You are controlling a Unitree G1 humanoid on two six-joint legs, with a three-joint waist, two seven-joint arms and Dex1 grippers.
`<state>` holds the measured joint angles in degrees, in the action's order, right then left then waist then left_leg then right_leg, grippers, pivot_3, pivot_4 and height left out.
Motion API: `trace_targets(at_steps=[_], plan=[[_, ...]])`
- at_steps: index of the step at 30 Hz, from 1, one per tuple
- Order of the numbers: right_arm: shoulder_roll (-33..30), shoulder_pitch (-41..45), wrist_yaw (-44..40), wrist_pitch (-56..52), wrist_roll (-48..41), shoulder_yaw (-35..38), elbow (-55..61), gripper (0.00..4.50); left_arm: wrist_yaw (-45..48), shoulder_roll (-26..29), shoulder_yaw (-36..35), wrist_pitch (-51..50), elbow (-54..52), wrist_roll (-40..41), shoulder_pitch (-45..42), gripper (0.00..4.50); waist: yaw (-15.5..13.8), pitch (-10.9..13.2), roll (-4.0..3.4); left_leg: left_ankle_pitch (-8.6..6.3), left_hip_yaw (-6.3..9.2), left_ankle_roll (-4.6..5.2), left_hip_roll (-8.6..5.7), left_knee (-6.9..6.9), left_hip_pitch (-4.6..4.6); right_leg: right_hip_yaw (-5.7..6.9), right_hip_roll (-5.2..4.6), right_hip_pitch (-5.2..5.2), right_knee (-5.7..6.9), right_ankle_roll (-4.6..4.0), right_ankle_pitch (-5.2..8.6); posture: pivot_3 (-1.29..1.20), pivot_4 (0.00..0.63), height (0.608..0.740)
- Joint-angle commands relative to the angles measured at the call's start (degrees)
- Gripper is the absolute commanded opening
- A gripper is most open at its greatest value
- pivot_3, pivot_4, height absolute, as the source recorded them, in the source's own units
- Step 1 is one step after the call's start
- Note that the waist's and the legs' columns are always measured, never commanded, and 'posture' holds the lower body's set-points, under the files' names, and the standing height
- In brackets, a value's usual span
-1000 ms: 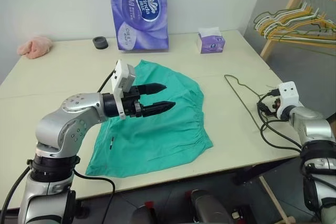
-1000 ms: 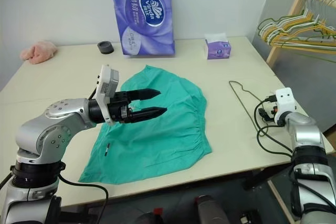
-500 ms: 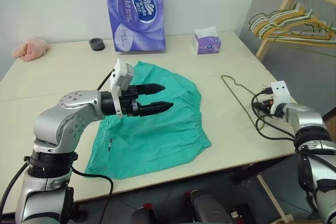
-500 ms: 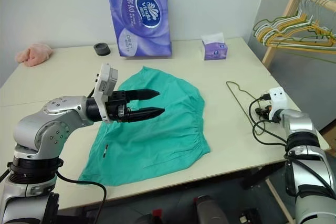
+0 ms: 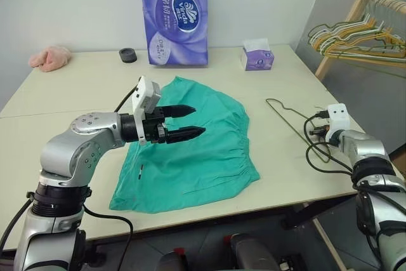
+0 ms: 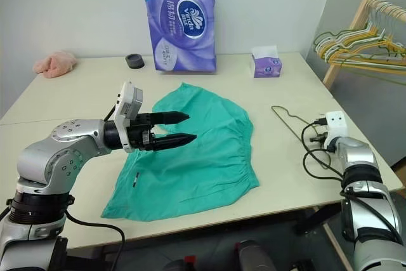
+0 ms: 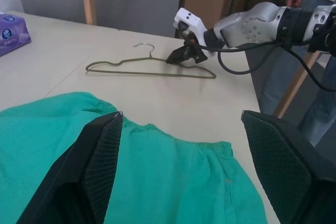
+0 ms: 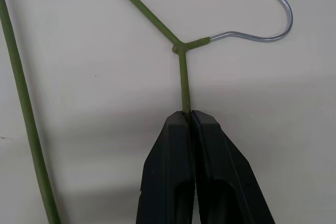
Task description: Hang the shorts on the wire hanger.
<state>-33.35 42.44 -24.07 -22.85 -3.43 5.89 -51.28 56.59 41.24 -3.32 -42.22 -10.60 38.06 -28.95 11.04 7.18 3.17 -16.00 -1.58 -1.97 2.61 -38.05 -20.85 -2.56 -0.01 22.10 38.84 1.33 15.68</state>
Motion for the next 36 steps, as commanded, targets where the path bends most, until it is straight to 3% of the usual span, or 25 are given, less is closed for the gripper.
trace_targets(at_steps=[1, 4, 10, 17, 25, 29, 36], plan=[[-0.84, -4.6, -4.78, 3.69, -0.63, -1.31, 16.73, 0.0, -1.47, 1.06, -3.53, 1.46, 5.34, -1.6, -1.15, 4.49, 0.09, 0.24, -0.37, 0.0, -0.03, 0.0, 0.0, 0.02, -0.06, -0.04, 0.01, 0.11, 0.02, 0.0, 0.0, -0.2, 0.105, 0.74], [-2.31, -9.13, -8.06, 6.12, 1.19, -4.46, 30.83, 0.0, -1.32, 1.93, -6.2, 1.03, 9.69, -0.92, -2.91, 4.49, 0.49, 0.71, -1.11, 0.0, -0.13, 0.0, -0.01, 0.07, -0.14, -0.16, 0.03, 0.28, 0.06, 0.01, 0.01, -0.2, 0.106, 0.74], [-5.04, -12.92, -13.21, 14.56, 6.35, -11.99, 48.27, 0.0, 2.2, 5.01, -9.16, -1.7, 18.9, 0.6, -6.47, 4.49, 0.74, 0.79, -1.27, 0.01, -0.15, -0.04, 0.02, 0.07, -0.73, -0.14, 0.22, 1.02, 0.19, 0.01, 0.0, -0.21, 0.105, 0.74], [-5.18, -7.43, -14.71, 27.76, 11.22, -15.78, 51.0, 0.0, 9.59, 9.48, -5.85, -0.92, 23.32, -2.38, -4.58, 4.49, 0.71, 0.8, -1.27, 0.01, -0.14, -0.02, 0.03, 0.04, -1.06, -0.11, 0.02, 1.3, 0.16, -0.06, -0.04, -0.2, 0.103, 0.74], [-5.82, 2.01, -11.42, 36.79, 16.35, -14.88, 43.59, 0.0, 9.04, 8.46, -6.28, 0.42, 23.28, -3.75, -4.36, 4.49, 0.3, 0.81, -1.25, 0.01, -0.11, 0.0, 0.02, 0.02, -1.11, -0.07, -0.03, 1.34, 0.2, -0.29, -0.17, -0.2, 0.1, 0.74], [-5.7, 3.14, -14.65, 37.71, 13.05, -14.54, 42.49, 0.0, 7.9, 7.82, -7.26, 0.65, 24.1, -3.78, -3.98, 4.49, 0.15, 0.8, -1.24, 0.01, -0.08, 0.0, 0.02, 0.01, -1.13, -0.05, -0.05, 1.33, 0.18, -0.31, -0.18, -0.21, 0.099, 0.74], [-2.99, -0.53, -23.07, 35.07, 6.23, -17.24, 52.31, 0.0, 9.07, 8.03, -6.86, -0.21, 23.79, -3.51, -3.61, 4.49, 0.45, 0.81, -1.25, 0.0, -0.08, 0.0, 0.05, 0.01, -1.15, -0.06, -0.06, 1.34, 0.2, -0.32, -0.18, -0.21, 0.101, 0.74]])
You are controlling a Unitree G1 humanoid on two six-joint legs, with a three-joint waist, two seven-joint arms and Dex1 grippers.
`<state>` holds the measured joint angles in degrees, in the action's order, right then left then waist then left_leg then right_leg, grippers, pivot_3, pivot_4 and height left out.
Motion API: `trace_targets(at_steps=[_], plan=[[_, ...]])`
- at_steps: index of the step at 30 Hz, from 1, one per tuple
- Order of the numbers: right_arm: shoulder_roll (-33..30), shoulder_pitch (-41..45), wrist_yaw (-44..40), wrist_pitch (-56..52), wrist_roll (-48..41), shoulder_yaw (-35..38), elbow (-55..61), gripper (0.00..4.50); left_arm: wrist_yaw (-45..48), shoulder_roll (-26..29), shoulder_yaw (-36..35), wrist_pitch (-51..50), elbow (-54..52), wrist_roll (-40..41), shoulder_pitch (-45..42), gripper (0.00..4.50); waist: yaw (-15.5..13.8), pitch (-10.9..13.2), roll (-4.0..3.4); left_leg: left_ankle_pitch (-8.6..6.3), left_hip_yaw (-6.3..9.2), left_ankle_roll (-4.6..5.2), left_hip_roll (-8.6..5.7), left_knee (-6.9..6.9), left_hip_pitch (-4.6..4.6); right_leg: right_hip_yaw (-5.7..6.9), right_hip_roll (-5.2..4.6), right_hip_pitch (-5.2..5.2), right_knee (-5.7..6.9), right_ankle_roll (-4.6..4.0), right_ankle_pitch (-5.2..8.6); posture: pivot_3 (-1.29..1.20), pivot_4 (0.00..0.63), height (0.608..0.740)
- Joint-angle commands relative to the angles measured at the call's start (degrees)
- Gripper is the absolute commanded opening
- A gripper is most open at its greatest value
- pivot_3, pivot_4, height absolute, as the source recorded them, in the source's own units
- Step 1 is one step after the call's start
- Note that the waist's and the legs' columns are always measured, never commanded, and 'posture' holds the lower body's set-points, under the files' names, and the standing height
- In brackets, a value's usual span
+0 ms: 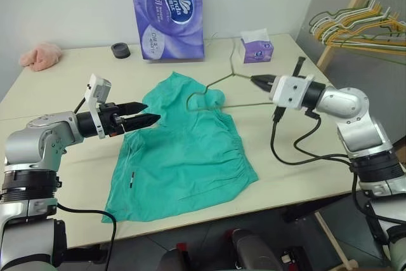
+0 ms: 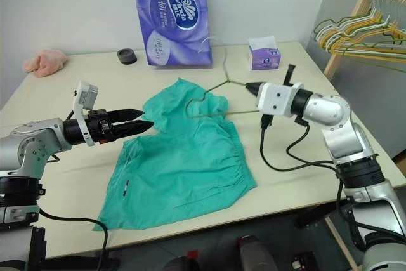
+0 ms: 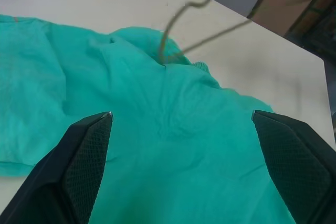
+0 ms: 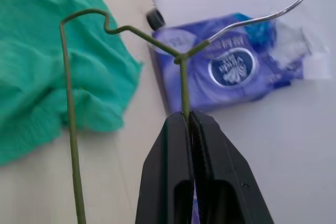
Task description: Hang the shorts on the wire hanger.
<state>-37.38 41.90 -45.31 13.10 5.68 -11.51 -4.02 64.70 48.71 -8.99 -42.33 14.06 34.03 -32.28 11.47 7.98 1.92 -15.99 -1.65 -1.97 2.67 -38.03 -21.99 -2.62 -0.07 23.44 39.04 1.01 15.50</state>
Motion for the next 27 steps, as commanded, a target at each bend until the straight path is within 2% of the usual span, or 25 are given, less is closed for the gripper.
trace_targets(at_steps=[1, 6, 11, 18, 21, 27], plan=[[1.79, -0.07, -2.38, -1.77, -3.96, 0.07, 6.47, 0.0, 1.31, 0.65, -0.94, -0.23, -0.8, 0.48, -0.29, 4.49, 0.05, 0.0, 0.0, 0.0, 0.01, 0.0, 0.0, -0.02, 0.0, 0.0, 0.0, 0.0, 0.03, 0.0, 0.0, -0.21, 0.101, 0.74], [3.72, -0.23, -4.47, -5.55, -6.35, -0.27, 10.93, 0.0, 4.24, 1.11, 0.8, -1.63, -2.3, 0.53, 0.5, 4.49, -0.17, 0.0, 0.0, 0.0, 0.07, 0.0, -0.01, -0.08, 0.01, 0.08, 0.0, -0.02, 0.09, 0.0, 0.0, -0.21, 0.101, 0.74], [5.06, 0.46, -4.85, -7.11, -6.76, -0.01, 11.75, 0.0, 7.44, 1.31, 2.69, -4.33, -8.07, 2.07, 3.75, 4.49, -0.18, 0.0, 0.0, 0.0, 0.06, 0.0, -0.02, -0.08, 0.0, 0.07, -0.01, -0.02, 0.08, 0.0, 0.0, -0.21, 0.101, 0.74], [6.08, 0.15, -5.65, -7.75, -7.09, -0.43, 12.57, 0.0, 7.02, 0.78, 4.42, -4.64, -10.18, 1.34, 4.79, 4.49, -0.2, 0.0, 0.0, 0.01, 0.08, 0.01, -0.02, -0.09, 0.01, 0.08, -0.01, -0.02, 0.1, 0.0, 0.0, -0.21, 0.1, 0.74], [6.5, -0.09, -6.11, -8.28, -7.64, -0.36, 13.21, 0.0, 7.42, 0.88, 4.97, -4.36, -10.36, 1.11, 5.54, 3.92, -0.18, 0.0, 0.0, 0.01, 0.08, 0.01, -0.02, -0.09, 0.01, 0.08, 0.0, -0.02, 0.11, 0.0, 0.0, -0.21, 0.1, 0.74], [6.98, -0.87, -6.53, -9.75, -8.62, -0.79, 14.79, 0.0, 7.64, 0.21, 5.66, -4.79, -13.36, 1.99, 7.55, 2.11, -0.19, 0.0, 0.0, 0.01, 0.08, 0.01, -0.01, -0.08, 0.0, 0.08, 0.0, -0.02, 0.08, 0.0, 0.0, -0.21, 0.099, 0.74]])
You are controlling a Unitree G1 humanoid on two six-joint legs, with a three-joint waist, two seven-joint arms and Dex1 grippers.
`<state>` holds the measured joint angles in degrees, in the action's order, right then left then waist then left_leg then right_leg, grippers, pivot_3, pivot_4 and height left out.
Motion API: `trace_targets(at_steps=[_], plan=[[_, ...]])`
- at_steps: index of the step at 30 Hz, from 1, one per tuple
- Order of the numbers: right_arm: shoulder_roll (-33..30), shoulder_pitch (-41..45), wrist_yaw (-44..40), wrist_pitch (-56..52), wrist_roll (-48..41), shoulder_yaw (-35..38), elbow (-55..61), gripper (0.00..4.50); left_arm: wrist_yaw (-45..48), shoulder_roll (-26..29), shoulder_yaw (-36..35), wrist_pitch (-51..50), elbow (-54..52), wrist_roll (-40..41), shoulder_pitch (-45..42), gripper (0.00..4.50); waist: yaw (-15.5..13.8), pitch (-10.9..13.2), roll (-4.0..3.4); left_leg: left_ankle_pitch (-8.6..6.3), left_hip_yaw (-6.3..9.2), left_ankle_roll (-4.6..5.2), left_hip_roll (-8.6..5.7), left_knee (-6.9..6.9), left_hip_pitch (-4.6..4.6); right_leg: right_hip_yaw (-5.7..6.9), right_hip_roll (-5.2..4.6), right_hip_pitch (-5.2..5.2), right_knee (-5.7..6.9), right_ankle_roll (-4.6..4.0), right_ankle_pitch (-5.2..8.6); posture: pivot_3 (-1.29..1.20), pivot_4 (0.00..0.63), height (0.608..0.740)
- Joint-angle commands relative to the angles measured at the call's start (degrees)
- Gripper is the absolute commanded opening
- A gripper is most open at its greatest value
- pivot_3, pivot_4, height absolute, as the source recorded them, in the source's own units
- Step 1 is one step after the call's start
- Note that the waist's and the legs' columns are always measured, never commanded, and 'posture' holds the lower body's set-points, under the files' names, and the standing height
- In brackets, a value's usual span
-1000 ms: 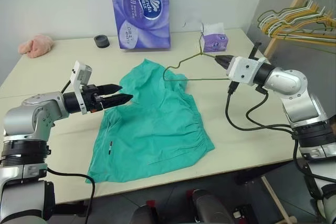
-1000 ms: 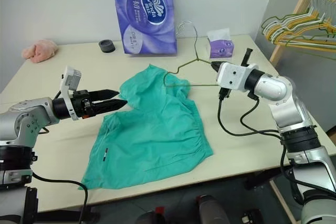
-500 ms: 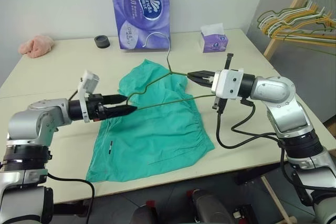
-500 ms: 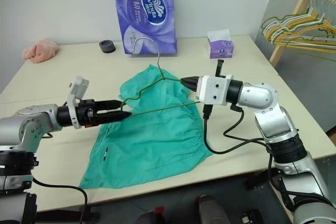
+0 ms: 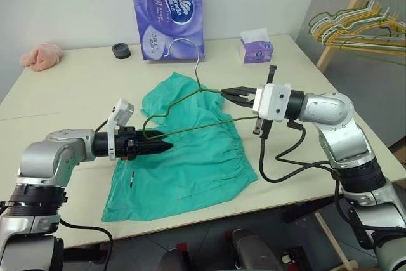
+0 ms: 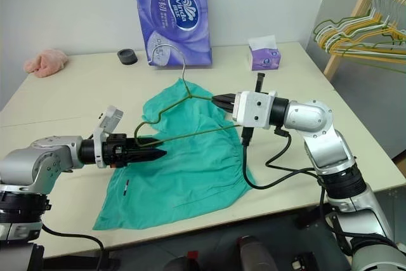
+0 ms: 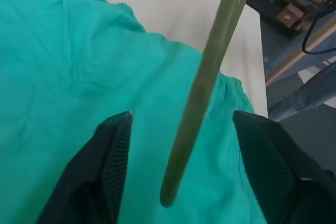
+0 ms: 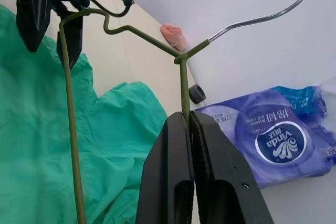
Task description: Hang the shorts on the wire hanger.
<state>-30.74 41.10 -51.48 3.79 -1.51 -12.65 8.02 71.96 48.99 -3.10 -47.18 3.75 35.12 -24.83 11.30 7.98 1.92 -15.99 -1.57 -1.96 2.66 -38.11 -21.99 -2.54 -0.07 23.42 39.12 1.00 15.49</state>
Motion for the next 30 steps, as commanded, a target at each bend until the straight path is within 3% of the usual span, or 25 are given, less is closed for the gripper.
trace_targets(at_steps=[1, 7, 15, 21, 25, 28, 29, 30], plan=[[0.38, -0.21, -0.5, -0.67, -1.53, 0.28, 2.96, 0.0, 0.36, -0.13, -0.17, 0.02, -3.35, 1.0, 0.29, 1.86, -0.04, 0.0, 0.0, 0.0, 0.0, 0.0, 0.0, 0.0, 0.0, -0.01, 0.0, 0.0, 0.0, 0.0, 0.0, -0.21, 0.099, 0.74], [0.72, -1.17, -1.58, -1.84, -2.44, -0.06, 4.76, 0.0, 0.25, -0.39, -0.29, -0.24, -4.06, 1.54, 0.47, 0.03, -0.05, 0.0, 0.0, 0.0, 0.01, 0.0, -0.01, -0.02, 0.0, 0.01, 0.0, -0.01, 0.02, 0.0, 0.0, -0.21, 0.099, 0.74], [-0.08, -2.65, -4.71, -3.23, -3.42, -2.26, 8.06, 0.0, 0.4, -0.84, -0.27, -1.32, -5.14, 2.29, 0.79, 0.03, 0.0, 0.0, 0.0, 0.0, 0.0, 0.0, -0.01, -0.01, 0.01, 0.0, 0.01, 0.0, 0.02, 0.0, 0.0, -0.21, 0.096, 0.74], [-2.36, -3.12, -6.52, -7.16, -5.95, -0.31, 10.81, 1.77, -0.96, -1.21, -0.26, -1.36, -5.44, 1.54, 1.63, 0.0, -0.05, -0.01, 0.0, 0.0, 0.05, 0.0, 0.0, -0.02, 0.01, 0.03, 0.03, -0.01, 0.03, 0.0, 0.0, -0.21, 0.096, 0.74], [-6.15, -2.25, -7.1, -17.22, -10.94, 3.71, 13.44, 3.08, -1.78, -1.09, 0.34, 1.49, -5.34, -0.55, 2.24, 0.0, -0.2, -0.01, 0.01, 0.0, 0.03, 0.01, -0.03, -0.07, 0.0, 0.03, -0.02, -0.04, 0.02, 0.0, 0.0, -0.21, 0.098, 0.74], [-10.74, -2.31, -7.27, -26.49, -13.5, 7.4, 12.23, 4.19, -0.74, 0.31, 3.51, 10.36, -7.75, -6.72, 3.32, 0.0, -0.24, -0.01, 0.01, 0.0, 0.06, 0.0, -0.03, -0.07, 0.01, 0.05, -0.02, -0.05, 0.02, 0.0, 0.0, -0.22, 0.101, 0.74], [-12.12, -2.82, -7.37, -27.95, -13.13, 7.43, 12.02, 4.47, -0.16, 0.82, 4.49, 13.14, -8.4, -8.53, 3.55, 0.0, -0.24, -0.01, 0.0, 0.0, 0.05, 0.01, -0.03, -0.06, 0.01, 0.05, -0.03, -0.05, 0.01, 0.0, -0.01, -0.22, 0.101, 0.74], [-13.48, -3.67, -7.89, -29.69, -13.39, 7.25, 12.26, 4.47, 0.37, 1.3, 5.39, 15.91, -8.98, -10.25, 3.58, 0.0, -0.22, -0.01, 0.0, 0.0, 0.04, 0.01, -0.04, -0.05, 0.01, 0.03, -0.03, -0.06, 0.0, 0.0, 0.0, -0.22, 0.102, 0.74]])
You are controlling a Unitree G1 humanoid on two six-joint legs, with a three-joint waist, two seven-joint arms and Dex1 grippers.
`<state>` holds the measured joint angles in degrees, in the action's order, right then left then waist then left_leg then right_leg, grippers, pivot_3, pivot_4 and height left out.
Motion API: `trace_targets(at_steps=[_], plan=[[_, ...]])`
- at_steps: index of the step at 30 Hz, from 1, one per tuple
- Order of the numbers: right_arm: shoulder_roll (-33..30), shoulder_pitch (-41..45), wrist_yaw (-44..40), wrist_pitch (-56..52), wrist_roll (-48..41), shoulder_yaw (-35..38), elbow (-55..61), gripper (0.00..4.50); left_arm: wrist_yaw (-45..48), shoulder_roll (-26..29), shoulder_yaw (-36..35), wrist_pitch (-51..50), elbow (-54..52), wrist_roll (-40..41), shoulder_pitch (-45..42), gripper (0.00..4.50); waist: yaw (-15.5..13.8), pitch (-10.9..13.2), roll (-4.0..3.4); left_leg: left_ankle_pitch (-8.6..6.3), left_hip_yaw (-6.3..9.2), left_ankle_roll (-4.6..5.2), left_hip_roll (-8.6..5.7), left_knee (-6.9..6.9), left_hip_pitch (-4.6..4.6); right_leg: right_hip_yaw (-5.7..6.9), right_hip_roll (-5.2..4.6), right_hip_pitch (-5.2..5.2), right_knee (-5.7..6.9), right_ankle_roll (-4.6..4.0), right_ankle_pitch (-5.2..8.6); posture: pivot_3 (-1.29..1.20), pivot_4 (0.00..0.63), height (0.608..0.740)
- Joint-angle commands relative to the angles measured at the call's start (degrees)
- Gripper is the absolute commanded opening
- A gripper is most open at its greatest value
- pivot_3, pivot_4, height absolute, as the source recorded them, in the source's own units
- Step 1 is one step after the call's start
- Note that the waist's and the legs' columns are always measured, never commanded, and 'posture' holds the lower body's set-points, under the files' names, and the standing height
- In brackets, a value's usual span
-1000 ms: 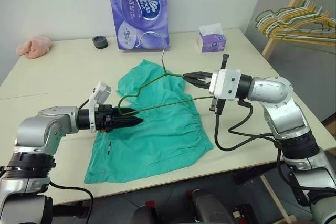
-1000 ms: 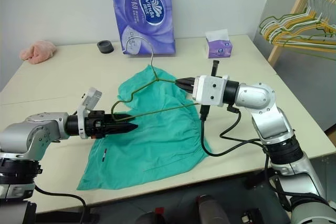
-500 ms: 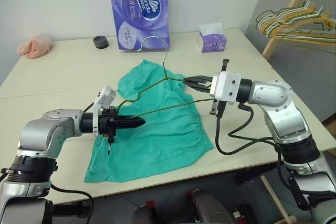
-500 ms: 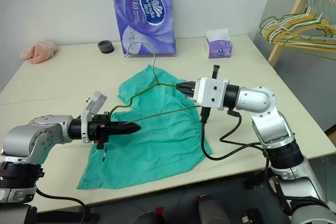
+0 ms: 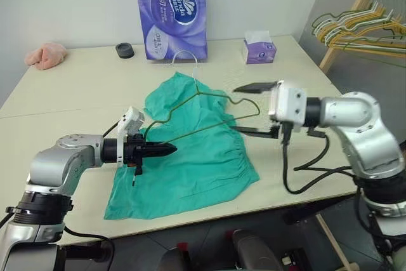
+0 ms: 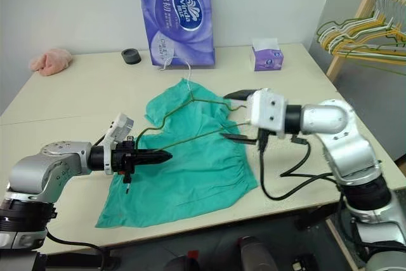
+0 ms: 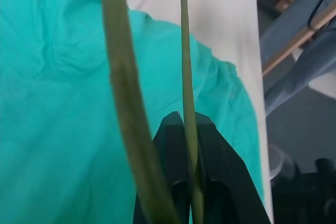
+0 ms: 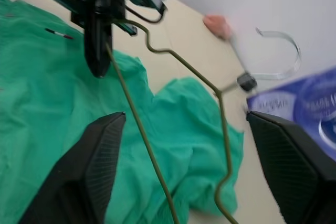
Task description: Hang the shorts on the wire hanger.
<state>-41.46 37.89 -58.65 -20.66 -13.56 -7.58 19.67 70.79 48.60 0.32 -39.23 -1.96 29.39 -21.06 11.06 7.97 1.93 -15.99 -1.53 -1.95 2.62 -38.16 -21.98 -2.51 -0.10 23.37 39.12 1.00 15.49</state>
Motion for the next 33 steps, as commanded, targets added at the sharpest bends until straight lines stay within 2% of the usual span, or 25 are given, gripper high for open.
trace_targets(at_steps=[1, 7, 20, 23, 33], plan=[[-3.71, -1.31, -1.2, -7.41, -2.38, 2.07, 1.28, 4.47, 1.98, 1.99, 2.56, 9.94, -3.7, -5.6, -0.33, 0.0, 0.04, 0.0, 0.0, 0.0, -0.02, 0.0, 0.0, 0.01, 0.01, -0.01, 0.0, 0.0, -0.01, 0.0, 0.0, -0.22, 0.102, 0.74], [-6.05, -4.17, -3.03, -15.55, -3.6, -2.44, 2.28, 4.47, 3.46, 1.73, 4.28, 16.07, -3.97, -8.53, -3.73, 0.0, 0.38, 0.0, 0.0, 0.0, -0.09, 0.01, -0.01, 0.03, 0.02, -0.06, 0.06, 0.0, -0.02, 0.01, 0.01, -0.23, 0.1, 0.74], [-3.63, 0.05, -6.55, -21.26, -2.91, -12.07, -2.62, 4.47, 6.34, 2.89, 6.15, 21.37, -6.09, -11.72, -3.77, 0.0, 0.24, 0.0, 0.0, 0.0, -0.06, 0.01, 0.0, 0.02, 0.02, -0.03, 0.11, 0.01, -0.03, 0.06, 0.04, -0.21, 0.098, 0.74], [-3.83, 0.09, -7.32, -22.2, -2.9, -13.3, -2.49, 3.87, 6.39, 2.7, 6.07, 22.12, -5.58, -12.18, -3.52, 0.0, 0.19, 0.0, 0.0, 0.0, -0.05, 0.01, 0.01, 0.02, 0.01, -0.03, 0.1, 0.01, -0.04, 0.06, 0.04, -0.21, 0.099, 0.74], [-3.52, -1.69, -5.24, -23.49, 0.14, -16.95, -2.35, 0.46, 6.7, 2.07, 5.75, 22.28, -4.82, -11.78, -3.31, 0.0, 0.21, 0.0, 0.0, 0.0, -0.04, 0.01, 0.02, 0.02, 0.01, -0.02, 0.11, 0.01, -0.03, 0.08, 0.05, -0.21, 0.1, 0.74]])
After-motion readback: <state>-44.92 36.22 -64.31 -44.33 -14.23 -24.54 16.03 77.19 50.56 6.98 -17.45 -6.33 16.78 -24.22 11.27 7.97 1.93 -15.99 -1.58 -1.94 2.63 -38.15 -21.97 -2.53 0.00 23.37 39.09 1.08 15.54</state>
